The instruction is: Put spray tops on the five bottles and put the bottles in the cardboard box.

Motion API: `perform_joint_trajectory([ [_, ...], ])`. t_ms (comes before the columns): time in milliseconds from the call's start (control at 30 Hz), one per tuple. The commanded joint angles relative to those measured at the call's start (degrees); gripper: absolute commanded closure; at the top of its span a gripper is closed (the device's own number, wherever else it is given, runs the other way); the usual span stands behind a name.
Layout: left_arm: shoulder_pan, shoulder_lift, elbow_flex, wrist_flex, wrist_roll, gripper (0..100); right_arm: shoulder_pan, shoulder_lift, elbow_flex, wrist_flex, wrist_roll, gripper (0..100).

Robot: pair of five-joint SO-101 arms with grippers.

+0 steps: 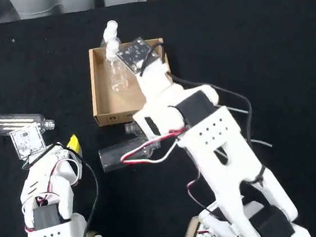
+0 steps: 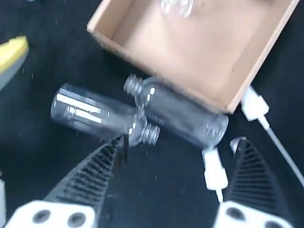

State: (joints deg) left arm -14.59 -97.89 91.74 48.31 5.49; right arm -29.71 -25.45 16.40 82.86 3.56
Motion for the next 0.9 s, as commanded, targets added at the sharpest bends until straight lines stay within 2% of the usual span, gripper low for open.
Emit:
perform_joint_trajectory([
  [0, -0.7, -0.7, -0.2, -0.6, -0.3, 81, -1.5, -3.2, -0.7, 3.3, -4.0, 68.8],
  [67, -0.7, -0.7, -0.1, -0.6, -0.3, 81, -1.5, -3.2, -0.5, 3.9, -4.8, 68.8],
  [333, -0.7, -0.7, -0.2, -0.6, -0.4, 81, -1.5, -2.8, 1.0, 2.7, -0.6, 69.1],
  [600, -0.7, -0.7, -0.2, -0.6, -0.4, 81, -2.6, -2.7, 9.4, -6.7, 13.1, 69.1],
  [867, -0.7, -0.7, -0.2, -0.6, -0.4, 81, -2.6, 4.2, 10.2, -7.1, 21.8, 69.1],
])
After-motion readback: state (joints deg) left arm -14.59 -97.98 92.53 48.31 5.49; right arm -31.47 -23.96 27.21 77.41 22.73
